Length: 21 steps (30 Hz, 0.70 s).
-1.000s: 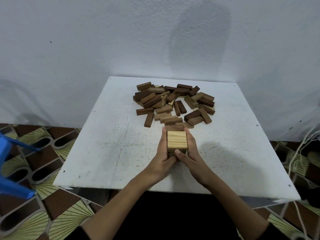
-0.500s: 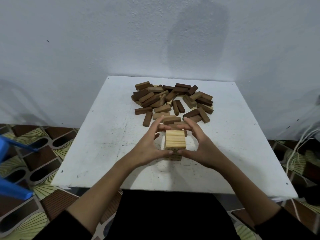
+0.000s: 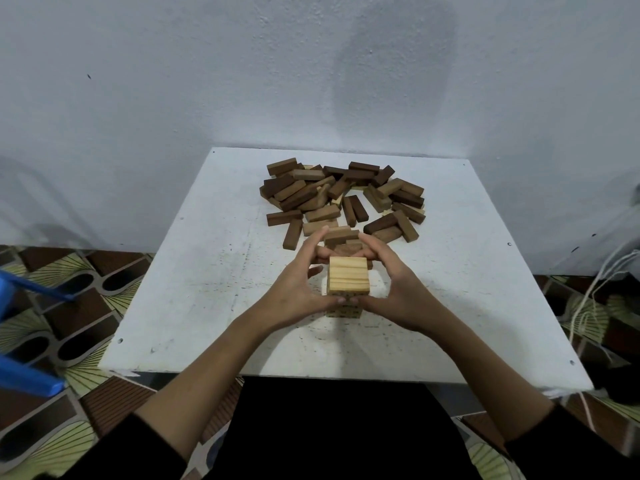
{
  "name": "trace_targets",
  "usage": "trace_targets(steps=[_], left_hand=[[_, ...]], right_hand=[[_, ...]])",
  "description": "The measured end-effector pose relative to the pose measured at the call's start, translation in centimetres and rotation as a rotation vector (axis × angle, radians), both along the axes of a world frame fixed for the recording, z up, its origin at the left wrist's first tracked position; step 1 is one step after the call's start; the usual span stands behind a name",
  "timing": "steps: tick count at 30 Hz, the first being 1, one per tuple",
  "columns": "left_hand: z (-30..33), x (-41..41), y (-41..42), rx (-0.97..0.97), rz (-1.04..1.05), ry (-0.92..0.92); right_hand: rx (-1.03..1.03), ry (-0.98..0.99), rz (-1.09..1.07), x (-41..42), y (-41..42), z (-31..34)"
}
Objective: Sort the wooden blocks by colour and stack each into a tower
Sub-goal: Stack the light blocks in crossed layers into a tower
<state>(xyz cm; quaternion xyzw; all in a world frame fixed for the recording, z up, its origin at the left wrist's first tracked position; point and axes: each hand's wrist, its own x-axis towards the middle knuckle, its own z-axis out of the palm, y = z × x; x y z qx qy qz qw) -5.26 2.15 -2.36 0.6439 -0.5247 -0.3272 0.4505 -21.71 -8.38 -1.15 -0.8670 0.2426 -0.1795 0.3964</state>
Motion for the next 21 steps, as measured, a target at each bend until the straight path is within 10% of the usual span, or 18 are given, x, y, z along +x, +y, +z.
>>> trace_targets(steps=[21], left_hand=[[0.05, -0.10, -0.10, 0.017, 0.004, 0.048]], right_hand=[[-0.017, -0.010, 0.012, 0.22, -0.11, -0.56]])
